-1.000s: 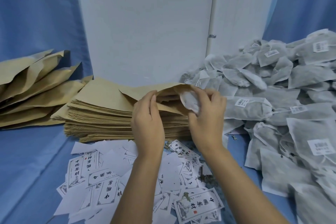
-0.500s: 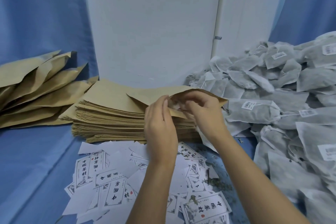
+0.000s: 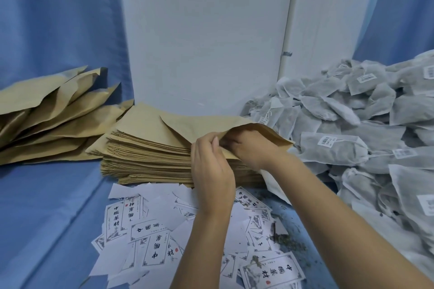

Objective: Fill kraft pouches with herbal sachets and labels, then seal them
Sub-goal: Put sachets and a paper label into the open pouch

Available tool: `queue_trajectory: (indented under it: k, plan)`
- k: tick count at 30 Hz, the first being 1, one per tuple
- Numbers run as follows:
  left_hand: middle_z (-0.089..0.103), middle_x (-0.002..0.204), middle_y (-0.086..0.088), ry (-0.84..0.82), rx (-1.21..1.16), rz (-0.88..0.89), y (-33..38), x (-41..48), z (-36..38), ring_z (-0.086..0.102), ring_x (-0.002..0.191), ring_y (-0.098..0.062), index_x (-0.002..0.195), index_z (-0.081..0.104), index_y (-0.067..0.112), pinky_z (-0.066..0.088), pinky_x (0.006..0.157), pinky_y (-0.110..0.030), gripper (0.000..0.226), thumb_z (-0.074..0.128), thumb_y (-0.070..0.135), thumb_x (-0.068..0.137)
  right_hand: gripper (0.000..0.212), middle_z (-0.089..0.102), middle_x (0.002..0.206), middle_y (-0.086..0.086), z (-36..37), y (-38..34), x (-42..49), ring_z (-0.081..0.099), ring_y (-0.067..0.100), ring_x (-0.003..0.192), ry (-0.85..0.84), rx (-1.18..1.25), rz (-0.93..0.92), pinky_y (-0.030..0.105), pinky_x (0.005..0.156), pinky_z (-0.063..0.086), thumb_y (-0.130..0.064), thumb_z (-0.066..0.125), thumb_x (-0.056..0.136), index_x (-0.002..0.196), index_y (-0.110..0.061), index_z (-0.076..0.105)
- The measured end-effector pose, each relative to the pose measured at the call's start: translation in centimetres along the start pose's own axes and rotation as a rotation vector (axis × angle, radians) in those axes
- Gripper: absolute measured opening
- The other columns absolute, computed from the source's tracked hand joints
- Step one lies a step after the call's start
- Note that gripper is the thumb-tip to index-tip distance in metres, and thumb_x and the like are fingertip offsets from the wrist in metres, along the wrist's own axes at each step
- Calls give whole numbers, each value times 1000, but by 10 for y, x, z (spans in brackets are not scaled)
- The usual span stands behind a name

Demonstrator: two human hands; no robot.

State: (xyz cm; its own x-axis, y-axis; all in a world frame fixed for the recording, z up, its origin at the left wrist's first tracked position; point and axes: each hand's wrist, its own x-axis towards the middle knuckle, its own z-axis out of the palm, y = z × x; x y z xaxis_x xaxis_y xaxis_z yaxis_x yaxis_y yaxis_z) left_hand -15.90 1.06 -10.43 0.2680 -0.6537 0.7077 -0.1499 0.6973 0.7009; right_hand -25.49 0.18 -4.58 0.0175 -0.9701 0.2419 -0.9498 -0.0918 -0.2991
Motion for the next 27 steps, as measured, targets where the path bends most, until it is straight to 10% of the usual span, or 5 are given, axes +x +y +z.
queue_trajectory:
  k: [8,11,15,19,27]
  plan:
    - [61,98,-4,45,-62,-131,-2,3,-4,55,91,-20,106,60,4,37,74,-8,23,41,15,100,19,55,94,-2,-3,-11,29,50,19,88,-125,-155,69,27,74,34,-23,34,99,94,-23,52]
    - [64,101,-6,17,-72,-169,-1,7,-7,57,93,-17,108,62,9,39,75,-11,23,43,17,100,32,60,117,-1,10,-4,27,54,21,109,-93,134,60,24,85,39,-9,37,98,121,-12,59]
    - [64,107,0,-26,-10,-13,2,18,-13,55,106,-13,108,69,11,40,90,-14,21,52,11,96,40,66,121,6,17,-2,9,56,20,117,225,372,37,29,100,42,3,41,89,118,-8,66]
    - [57,96,6,42,105,4,0,25,-18,48,87,-7,105,73,14,32,76,0,18,63,12,89,34,67,68,-5,18,-12,-22,57,10,63,545,661,-4,32,65,49,0,45,78,64,-19,70]
    - [61,88,6,2,-18,-171,-4,33,-21,53,70,12,94,72,8,38,68,-2,11,67,5,85,14,71,76,5,23,-12,-36,62,15,66,-280,234,87,24,64,51,-18,59,84,80,-13,71]
